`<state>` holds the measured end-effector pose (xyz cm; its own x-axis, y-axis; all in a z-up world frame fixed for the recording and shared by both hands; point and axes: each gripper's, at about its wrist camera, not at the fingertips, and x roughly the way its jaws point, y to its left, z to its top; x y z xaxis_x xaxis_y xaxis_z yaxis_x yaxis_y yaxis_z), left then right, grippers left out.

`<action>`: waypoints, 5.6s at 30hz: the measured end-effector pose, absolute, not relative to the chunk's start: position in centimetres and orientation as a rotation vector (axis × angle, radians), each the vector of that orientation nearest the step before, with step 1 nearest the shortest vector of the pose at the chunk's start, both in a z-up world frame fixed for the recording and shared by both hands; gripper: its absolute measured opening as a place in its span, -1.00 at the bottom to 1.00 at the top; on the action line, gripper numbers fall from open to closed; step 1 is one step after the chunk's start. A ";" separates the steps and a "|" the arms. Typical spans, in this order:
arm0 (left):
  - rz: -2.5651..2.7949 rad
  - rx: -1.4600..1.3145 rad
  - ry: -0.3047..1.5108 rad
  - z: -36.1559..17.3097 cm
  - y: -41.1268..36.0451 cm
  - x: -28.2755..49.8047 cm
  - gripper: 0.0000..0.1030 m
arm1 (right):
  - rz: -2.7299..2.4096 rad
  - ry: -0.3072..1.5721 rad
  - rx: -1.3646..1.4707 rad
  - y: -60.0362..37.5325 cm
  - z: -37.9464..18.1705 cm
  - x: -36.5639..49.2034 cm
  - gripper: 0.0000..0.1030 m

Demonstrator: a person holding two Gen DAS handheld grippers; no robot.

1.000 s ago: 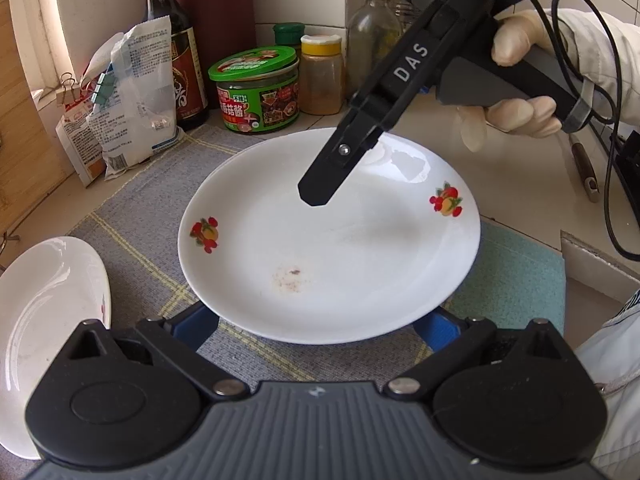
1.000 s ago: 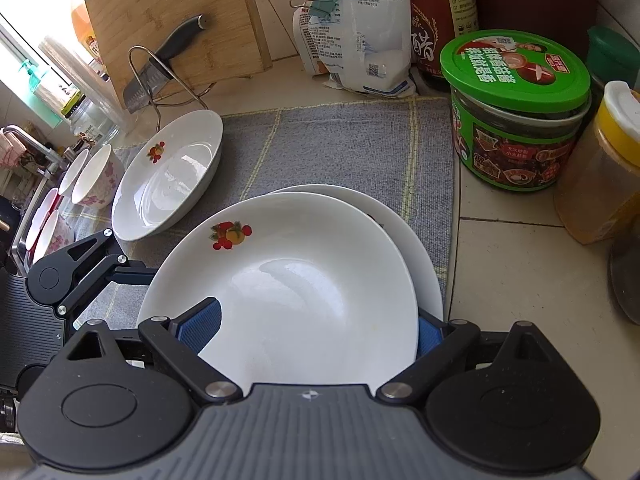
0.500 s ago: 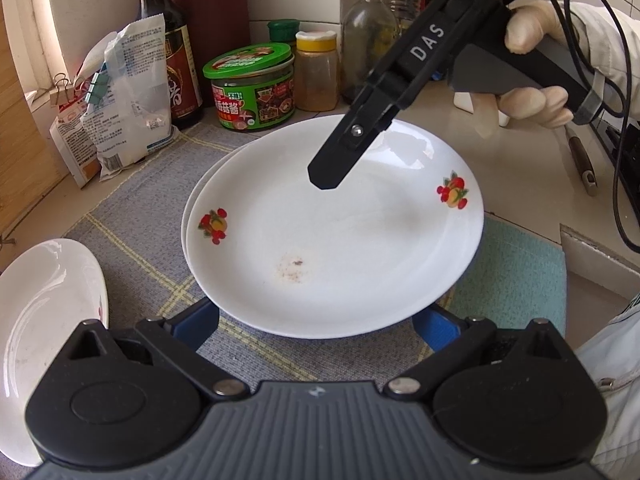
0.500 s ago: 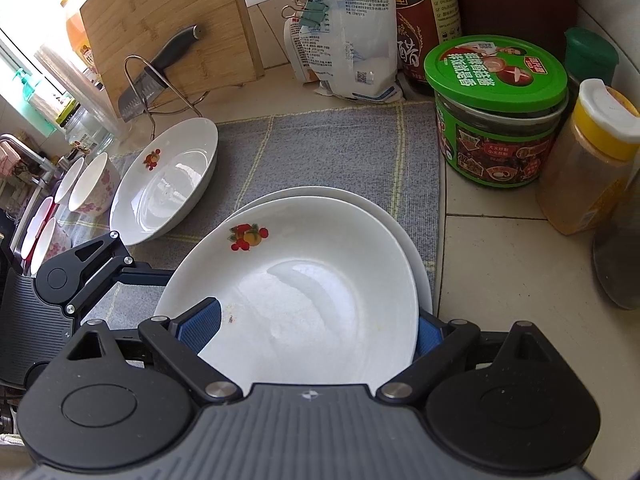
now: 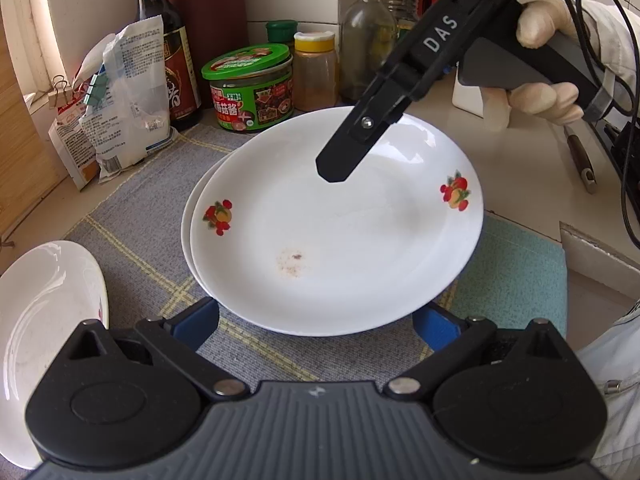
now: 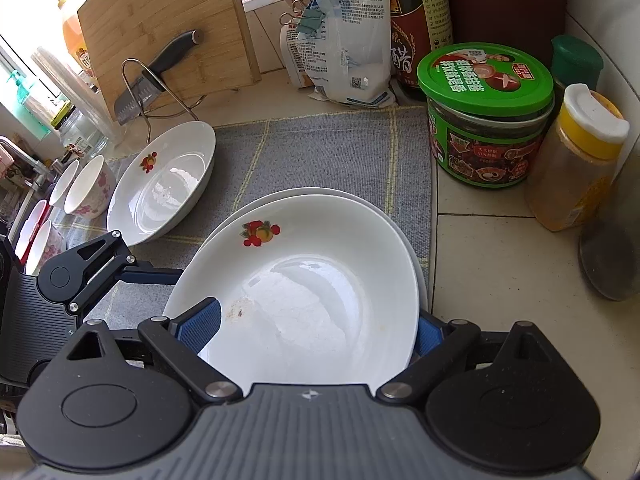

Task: Organize plates and bowls
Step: 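Lower the large flower plate onto the flower plate on the towel, then open the right tool to release the plate onto the stack, then move the right tool to the flower plate by the cutting board, grip rim, then lift the flower plate off the towel with the right tool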

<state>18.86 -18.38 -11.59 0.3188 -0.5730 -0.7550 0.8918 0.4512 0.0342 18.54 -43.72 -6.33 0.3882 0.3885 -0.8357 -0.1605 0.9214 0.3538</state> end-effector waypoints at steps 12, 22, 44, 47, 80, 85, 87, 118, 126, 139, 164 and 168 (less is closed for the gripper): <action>-1.012 0.477 0.749 -11.4 -18.3 18.8 0.98 | 0.317 1.127 0.205 -43.1 -5.9 18.0 0.92; -1.003 0.454 0.747 -11.3 -18.2 18.7 0.98 | 0.281 1.127 0.177 -42.6 -5.6 17.4 0.93; -0.991 0.401 0.759 -11.1 -18.0 18.8 0.98 | 0.202 1.157 0.121 -41.1 -5.4 16.1 0.94; -0.992 0.402 0.759 -11.1 -18.0 18.8 0.98 | 0.195 1.165 0.115 -40.9 -5.4 16.0 0.94; -0.843 0.351 0.610 -8.2 -14.0 17.7 0.98 | 0.255 0.979 -0.018 -37.9 -2.4 14.5 1.00; -0.766 0.314 0.594 -7.4 -12.0 17.3 0.98 | 0.310 0.965 -0.028 -36.1 -2.2 15.1 1.00; -0.721 0.289 0.592 -7.0 -11.1 17.2 0.98 | 0.323 0.957 -0.036 -35.5 -2.2 15.3 1.00; -0.342 0.147 0.803 -14.0 -4.5 22.7 0.99 | 0.514 0.996 -0.075 -27.7 -5.2 23.0 1.00; -0.393 0.161 0.759 -14.2 -4.2 24.2 1.00 | 0.517 1.028 -0.063 -26.0 -6.6 26.8 1.00; -0.434 0.173 0.742 -14.2 -3.9 25.9 1.00 | 0.545 1.147 -0.069 -23.7 -9.9 34.1 1.00; -0.543 0.206 0.697 -14.4 -2.9 25.7 1.00 | 0.624 1.155 -0.136 -22.3 -10.7 36.4 1.00; -0.551 0.208 0.690 -14.4 -2.8 25.5 1.00 | 0.656 1.160 -0.106 -22.5 -10.6 36.7 1.00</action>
